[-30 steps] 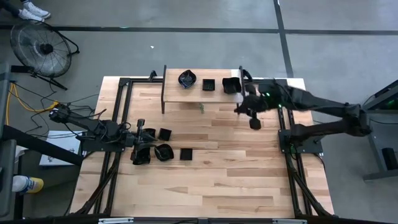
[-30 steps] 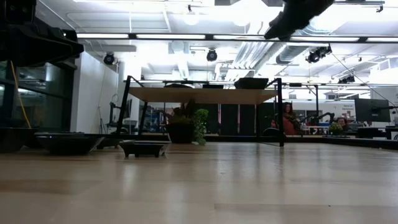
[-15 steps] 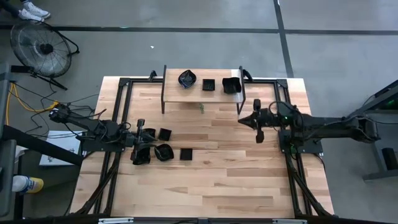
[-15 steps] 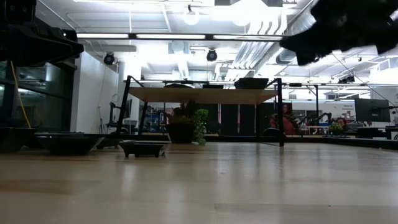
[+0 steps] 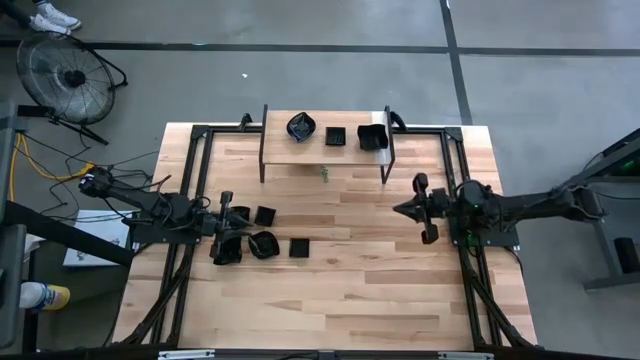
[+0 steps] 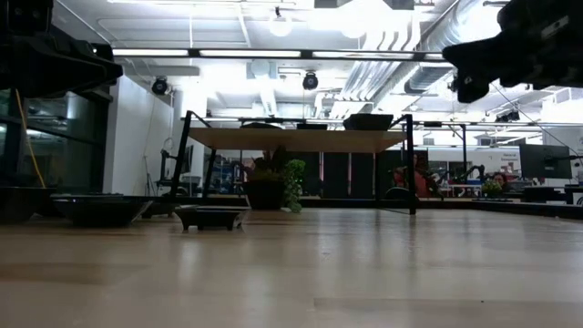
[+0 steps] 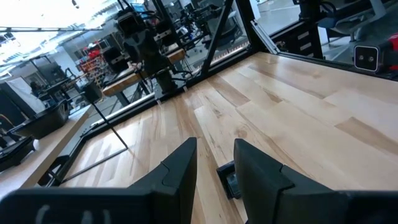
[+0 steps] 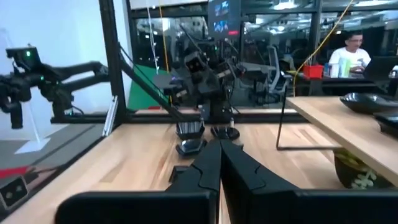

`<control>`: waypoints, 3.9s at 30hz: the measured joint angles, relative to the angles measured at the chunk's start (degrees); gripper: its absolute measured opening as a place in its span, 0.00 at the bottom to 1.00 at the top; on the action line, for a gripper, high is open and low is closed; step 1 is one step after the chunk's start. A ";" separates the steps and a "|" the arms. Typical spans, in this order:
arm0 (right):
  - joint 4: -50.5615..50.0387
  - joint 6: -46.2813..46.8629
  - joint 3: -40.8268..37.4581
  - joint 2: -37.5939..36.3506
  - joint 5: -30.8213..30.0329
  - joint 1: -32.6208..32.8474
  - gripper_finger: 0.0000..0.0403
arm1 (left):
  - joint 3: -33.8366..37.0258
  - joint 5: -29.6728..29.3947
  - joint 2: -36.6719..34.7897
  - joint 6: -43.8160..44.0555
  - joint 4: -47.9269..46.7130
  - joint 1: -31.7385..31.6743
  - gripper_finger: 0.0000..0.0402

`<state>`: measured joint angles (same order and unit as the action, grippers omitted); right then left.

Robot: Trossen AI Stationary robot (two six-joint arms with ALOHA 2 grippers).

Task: Pick & Place Mini shaped plates
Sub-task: Stack the leaf shaped plate on top of the other leaf shaped plate on the shelf

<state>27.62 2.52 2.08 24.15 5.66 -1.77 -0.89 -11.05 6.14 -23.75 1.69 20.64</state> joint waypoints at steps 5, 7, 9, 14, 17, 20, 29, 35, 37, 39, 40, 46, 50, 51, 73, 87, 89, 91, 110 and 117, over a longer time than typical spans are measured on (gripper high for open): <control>-9.99 0.30 -0.02 -7.18 -0.59 -0.49 0.00 | 0.00 0.00 0.00 0.00 0.00 0.00 0.26; -13.12 0.44 -0.02 -9.95 -1.26 -0.49 0.00 | 0.00 0.00 0.01 0.00 -0.02 0.00 0.26; -14.97 0.20 -0.02 -12.39 -1.40 -0.47 0.00 | 0.00 0.00 0.00 0.00 0.00 0.00 0.26; -18.51 -1.18 -0.02 -16.56 -1.43 -0.45 0.00 | 0.00 0.00 0.00 0.00 0.00 0.00 0.26; -21.66 -1.87 -0.02 -17.90 -2.01 -0.43 0.00 | 0.00 0.00 0.00 0.00 0.00 0.00 0.26; -22.27 -3.64 -0.02 -18.30 -2.18 -0.43 0.00 | 0.00 0.00 0.01 0.00 0.00 0.00 0.26; -23.55 -5.60 -0.02 -18.28 -2.21 -0.43 0.00 | 0.00 0.00 0.00 0.00 0.00 0.00 0.26; -23.98 -6.40 -0.02 -18.19 -2.22 -0.45 0.01 | -0.38 -0.02 0.00 2.64 -0.17 0.00 0.26; -24.42 -5.95 -0.02 -18.19 -2.24 -0.45 0.02 | -0.60 -0.01 0.02 2.57 -0.25 0.00 0.26; -24.85 -4.84 -0.02 -18.17 -2.16 -0.45 0.02 | -0.66 -0.01 0.00 2.56 -0.25 0.00 0.26; -24.87 -4.34 -0.02 -18.17 -2.15 -0.45 0.02 | -0.66 -0.02 0.00 2.56 -0.22 0.00 0.26; -24.85 -4.08 -0.02 -18.17 -2.13 -0.45 0.02 | -0.72 -0.35 0.00 2.43 -0.17 0.00 0.26; -24.85 -4.06 -0.02 -18.17 -2.11 -0.45 0.02 | -0.75 -3.87 0.00 2.56 1.47 -0.01 0.26; -24.85 -4.06 -0.02 -18.17 -2.11 -0.45 0.02 | -0.76 -4.34 0.00 2.75 1.41 0.00 0.26; -24.85 -4.04 -0.02 -18.17 -2.05 -0.45 0.01 | -0.90 -35.80 0.00 -8.16 8.46 -0.03 0.31; -24.85 -4.04 0.00 -18.17 -2.07 -0.45 0.01 | -15.38 -39.64 6.38 -7.36 -8.57 -0.02 0.41; -24.85 -4.04 0.00 -18.17 -2.07 -0.45 0.01 | -18.36 -40.87 9.21 -4.91 -12.95 -0.04 0.41; -24.85 -4.04 0.00 -18.17 -2.06 -0.45 0.01 | -21.06 -42.95 12.43 -2.20 -17.64 -0.04 0.41; -24.85 -4.04 0.00 -18.17 -2.07 -0.45 0.01 | -36.72 -11.52 28.42 13.57 -42.18 -35.11 0.41; -24.86 -4.04 0.00 -18.16 -2.07 -0.45 0.02 | -36.72 12.65 34.01 8.77 -43.80 -54.33 0.41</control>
<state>2.76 -1.52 2.09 5.99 3.60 -2.22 -37.60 1.60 40.14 -14.98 -42.11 -33.69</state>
